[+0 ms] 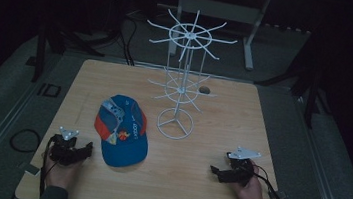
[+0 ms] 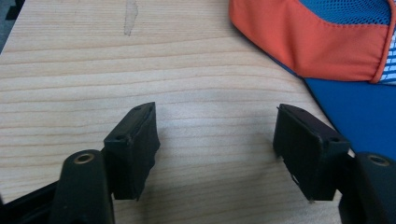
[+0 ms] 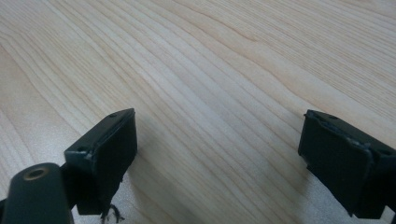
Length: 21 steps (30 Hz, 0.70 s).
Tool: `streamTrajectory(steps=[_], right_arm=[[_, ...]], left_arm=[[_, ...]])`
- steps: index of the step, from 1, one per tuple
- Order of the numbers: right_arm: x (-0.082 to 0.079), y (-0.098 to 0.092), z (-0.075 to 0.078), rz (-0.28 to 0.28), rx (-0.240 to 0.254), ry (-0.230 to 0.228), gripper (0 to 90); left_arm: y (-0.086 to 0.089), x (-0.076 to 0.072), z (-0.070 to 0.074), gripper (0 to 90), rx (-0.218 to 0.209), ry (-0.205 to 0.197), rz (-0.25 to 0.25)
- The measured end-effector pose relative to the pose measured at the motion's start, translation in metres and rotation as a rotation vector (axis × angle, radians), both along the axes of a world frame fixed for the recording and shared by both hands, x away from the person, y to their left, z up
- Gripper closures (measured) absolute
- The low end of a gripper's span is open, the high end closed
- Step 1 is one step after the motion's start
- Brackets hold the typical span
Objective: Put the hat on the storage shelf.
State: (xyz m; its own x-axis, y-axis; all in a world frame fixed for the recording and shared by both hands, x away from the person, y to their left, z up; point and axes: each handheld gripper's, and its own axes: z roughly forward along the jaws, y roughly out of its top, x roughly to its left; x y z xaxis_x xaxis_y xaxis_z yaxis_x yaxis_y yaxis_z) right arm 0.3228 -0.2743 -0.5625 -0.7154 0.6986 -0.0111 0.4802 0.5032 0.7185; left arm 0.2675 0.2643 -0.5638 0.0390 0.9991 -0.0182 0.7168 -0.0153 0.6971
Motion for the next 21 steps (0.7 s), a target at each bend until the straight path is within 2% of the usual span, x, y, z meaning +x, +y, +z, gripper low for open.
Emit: streamTrajectory(steps=[12,16,17,18,21], right_arm=[[-0.0004,0.0001,0.0000,-0.005,0.000,0.000,11.4],[-0.0003,0.0001,0.0000,-0.004,0.000,0.000,11.5],[-0.0003,0.0001,0.0000,-0.004,0.000,0.000,11.5],[-0.0004,0.0001,0.0000,-0.005,0.000,0.001,11.5],[-0.0004,0.0001,0.0000,-0.005,0.000,0.001,11.5]], left_arm=[[0.0007,0.0011,0.0009,31.9,-0.001,0.007,-0.009],[0.0022,0.0024,0.0032,35.7,0.000,0.027,-0.012],[0.0045,0.0038,0.0056,35.7,-0.008,0.043,0.006],[0.0056,0.0045,0.0067,41.4,-0.016,0.052,0.006],[0.0062,0.0059,0.0095,42.4,-0.033,0.072,-0.007]])
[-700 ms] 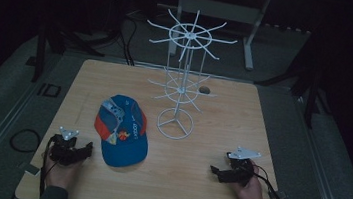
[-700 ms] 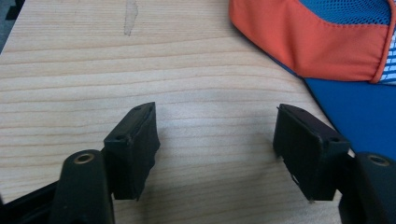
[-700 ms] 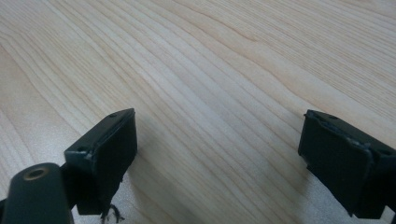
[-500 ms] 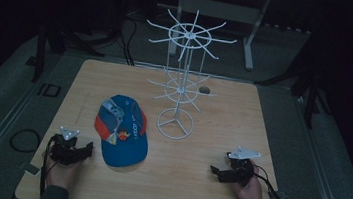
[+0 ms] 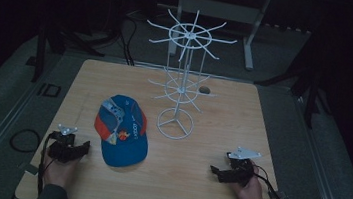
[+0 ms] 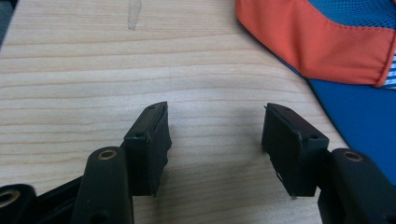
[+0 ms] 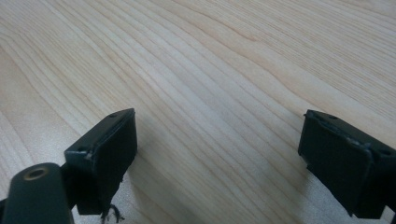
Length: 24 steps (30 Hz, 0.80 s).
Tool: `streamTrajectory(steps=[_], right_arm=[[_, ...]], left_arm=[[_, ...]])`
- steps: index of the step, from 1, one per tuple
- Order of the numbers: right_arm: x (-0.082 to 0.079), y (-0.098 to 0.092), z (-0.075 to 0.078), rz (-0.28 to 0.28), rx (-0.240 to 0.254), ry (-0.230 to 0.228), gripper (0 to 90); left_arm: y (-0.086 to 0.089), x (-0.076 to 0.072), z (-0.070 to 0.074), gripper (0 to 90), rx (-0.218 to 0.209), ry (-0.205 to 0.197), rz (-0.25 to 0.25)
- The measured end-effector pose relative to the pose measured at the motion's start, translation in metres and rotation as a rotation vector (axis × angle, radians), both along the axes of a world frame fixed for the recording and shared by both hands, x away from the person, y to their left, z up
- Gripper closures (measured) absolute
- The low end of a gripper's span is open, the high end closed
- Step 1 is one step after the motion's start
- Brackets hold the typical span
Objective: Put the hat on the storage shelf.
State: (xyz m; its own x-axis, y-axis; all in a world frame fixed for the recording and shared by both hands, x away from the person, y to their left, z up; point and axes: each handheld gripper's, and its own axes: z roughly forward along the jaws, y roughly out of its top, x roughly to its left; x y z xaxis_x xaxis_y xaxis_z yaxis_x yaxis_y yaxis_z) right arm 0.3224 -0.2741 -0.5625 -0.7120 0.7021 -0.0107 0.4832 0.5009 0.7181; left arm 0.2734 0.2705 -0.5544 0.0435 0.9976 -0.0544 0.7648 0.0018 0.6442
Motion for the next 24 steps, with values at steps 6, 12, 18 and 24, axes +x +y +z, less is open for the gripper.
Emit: streamTrajectory(steps=[6,12,18,24], right_arm=[[0.000,0.000,0.000,0.000,0.000,0.000,11.5],[0.000,0.000,0.000,0.001,0.000,0.000,11.5],[0.000,0.000,0.000,-0.001,-0.001,0.003,11.5],[0.000,0.000,0.000,-0.002,-0.001,0.002,11.5]], left_arm=[[-0.004,0.000,0.008,42.1,0.002,0.005,-0.027],[-0.006,0.006,0.020,41.1,-0.021,0.038,-0.059],[-0.015,0.013,0.029,41.2,-0.037,0.047,-0.090],[-0.028,0.018,0.040,40.3,-0.060,0.022,-0.112]])
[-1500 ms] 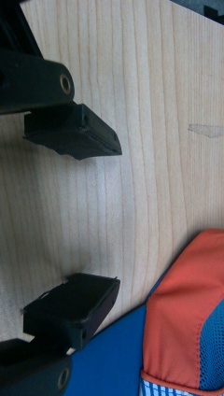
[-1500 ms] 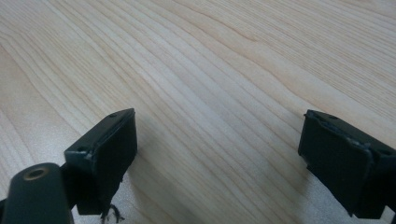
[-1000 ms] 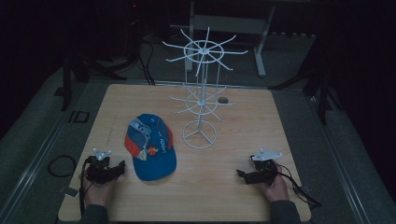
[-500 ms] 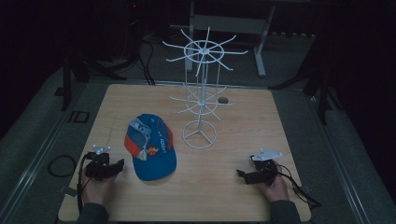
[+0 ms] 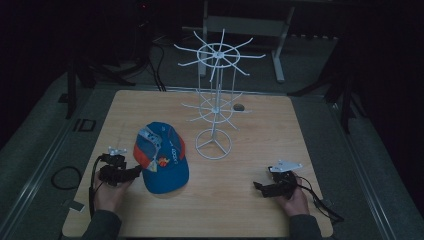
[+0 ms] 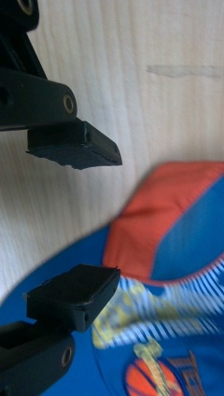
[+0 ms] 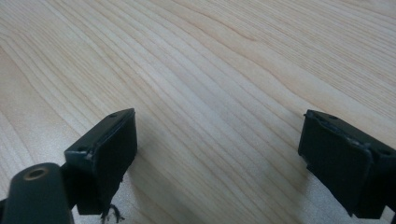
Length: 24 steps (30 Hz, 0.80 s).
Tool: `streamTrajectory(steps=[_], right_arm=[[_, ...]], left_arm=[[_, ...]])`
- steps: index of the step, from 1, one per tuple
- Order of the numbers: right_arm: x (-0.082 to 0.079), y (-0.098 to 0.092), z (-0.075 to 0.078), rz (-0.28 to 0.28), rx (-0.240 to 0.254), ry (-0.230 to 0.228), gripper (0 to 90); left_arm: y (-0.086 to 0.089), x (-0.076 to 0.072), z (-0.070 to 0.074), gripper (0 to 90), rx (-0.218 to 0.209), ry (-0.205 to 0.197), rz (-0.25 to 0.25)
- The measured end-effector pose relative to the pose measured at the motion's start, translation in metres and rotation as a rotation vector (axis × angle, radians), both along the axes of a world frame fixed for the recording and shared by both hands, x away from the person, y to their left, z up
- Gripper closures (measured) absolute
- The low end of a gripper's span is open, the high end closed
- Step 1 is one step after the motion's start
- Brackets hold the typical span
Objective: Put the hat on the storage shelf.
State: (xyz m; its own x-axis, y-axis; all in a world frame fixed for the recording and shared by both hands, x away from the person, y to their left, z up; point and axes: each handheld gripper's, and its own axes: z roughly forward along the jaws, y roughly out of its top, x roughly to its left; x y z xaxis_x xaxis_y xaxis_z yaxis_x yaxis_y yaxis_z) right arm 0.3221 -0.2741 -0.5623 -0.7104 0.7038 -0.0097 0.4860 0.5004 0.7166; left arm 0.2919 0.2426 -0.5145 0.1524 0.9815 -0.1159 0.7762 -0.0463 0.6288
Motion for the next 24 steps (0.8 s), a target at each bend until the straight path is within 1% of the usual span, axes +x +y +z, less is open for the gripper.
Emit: streamTrajectory(steps=[4,8,11,19,24], right_arm=[[0.000,0.000,0.000,0.000,0.000,0.000,11.5],[0.000,0.000,0.000,-0.001,0.000,0.002,11.5],[0.000,0.000,0.000,-0.002,0.000,0.001,11.5],[0.000,0.000,0.000,-0.002,0.000,0.002,11.5],[0.000,0.000,0.000,-0.002,0.000,0.001,11.5]], left_arm=[[-0.008,0.004,0.008,39.4,-0.010,-0.021,-0.022],[-0.017,0.008,0.014,37.3,-0.021,-0.061,-0.056],[-0.024,0.011,0.018,36.7,-0.024,-0.078,-0.074],[-0.039,0.023,0.025,33.7,-0.045,-0.084,-0.081],[-0.047,0.033,0.032,29.2,-0.043,-0.091,-0.077]])
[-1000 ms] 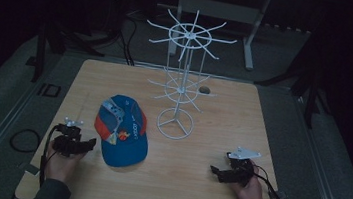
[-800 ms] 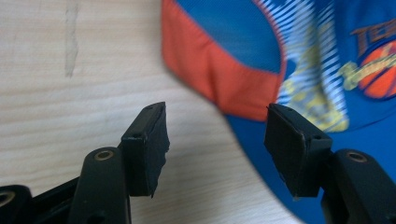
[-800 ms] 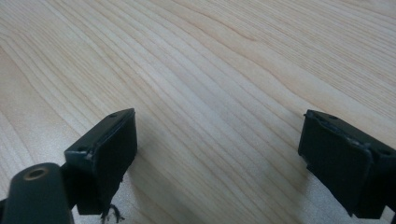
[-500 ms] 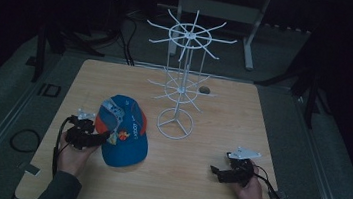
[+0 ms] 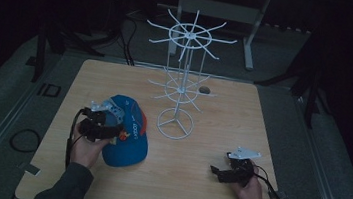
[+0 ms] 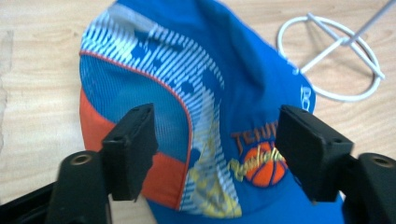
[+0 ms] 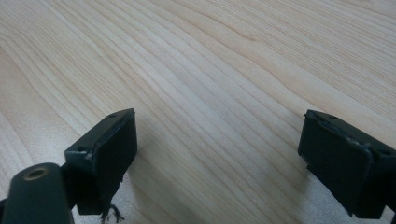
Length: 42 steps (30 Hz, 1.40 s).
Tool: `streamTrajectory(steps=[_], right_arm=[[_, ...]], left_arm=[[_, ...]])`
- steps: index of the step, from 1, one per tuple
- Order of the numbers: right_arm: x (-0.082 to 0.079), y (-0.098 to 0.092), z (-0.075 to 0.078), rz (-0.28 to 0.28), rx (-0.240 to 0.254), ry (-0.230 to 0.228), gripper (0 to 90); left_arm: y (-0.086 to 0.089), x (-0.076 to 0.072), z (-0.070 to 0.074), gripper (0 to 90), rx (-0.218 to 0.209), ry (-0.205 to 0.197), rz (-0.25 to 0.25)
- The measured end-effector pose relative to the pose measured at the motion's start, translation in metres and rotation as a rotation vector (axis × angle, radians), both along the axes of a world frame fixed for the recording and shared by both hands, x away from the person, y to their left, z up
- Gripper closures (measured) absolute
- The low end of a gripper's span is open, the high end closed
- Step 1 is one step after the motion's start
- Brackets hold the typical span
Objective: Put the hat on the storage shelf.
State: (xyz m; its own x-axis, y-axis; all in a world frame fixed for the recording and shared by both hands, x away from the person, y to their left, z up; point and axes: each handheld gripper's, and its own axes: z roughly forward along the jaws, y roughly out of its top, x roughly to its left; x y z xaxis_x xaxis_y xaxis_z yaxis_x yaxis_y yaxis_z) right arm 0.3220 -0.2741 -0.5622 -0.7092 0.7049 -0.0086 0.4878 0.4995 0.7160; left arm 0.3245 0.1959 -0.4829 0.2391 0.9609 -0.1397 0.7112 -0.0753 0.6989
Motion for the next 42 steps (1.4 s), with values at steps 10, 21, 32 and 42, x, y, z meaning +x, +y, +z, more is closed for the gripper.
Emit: streamTrajectory(steps=[10,21,32,42], right_arm=[[0.000,0.000,0.000,0.000,0.000,0.000,11.5],[0.000,0.000,0.000,0.000,0.000,0.000,11.5],[0.000,0.000,0.000,0.000,0.000,0.000,11.5],[0.000,0.000,0.000,0.000,0.000,0.000,11.5]], left_arm=[[-0.020,0.020,0.002,20.2,0.020,0.015,0.001],[-0.030,0.046,0.001,12.8,0.017,0.049,0.062],[-0.032,0.070,-0.018,5.9,0.043,0.152,0.092],[-0.020,0.069,-0.026,70.6,0.019,0.207,0.081]])
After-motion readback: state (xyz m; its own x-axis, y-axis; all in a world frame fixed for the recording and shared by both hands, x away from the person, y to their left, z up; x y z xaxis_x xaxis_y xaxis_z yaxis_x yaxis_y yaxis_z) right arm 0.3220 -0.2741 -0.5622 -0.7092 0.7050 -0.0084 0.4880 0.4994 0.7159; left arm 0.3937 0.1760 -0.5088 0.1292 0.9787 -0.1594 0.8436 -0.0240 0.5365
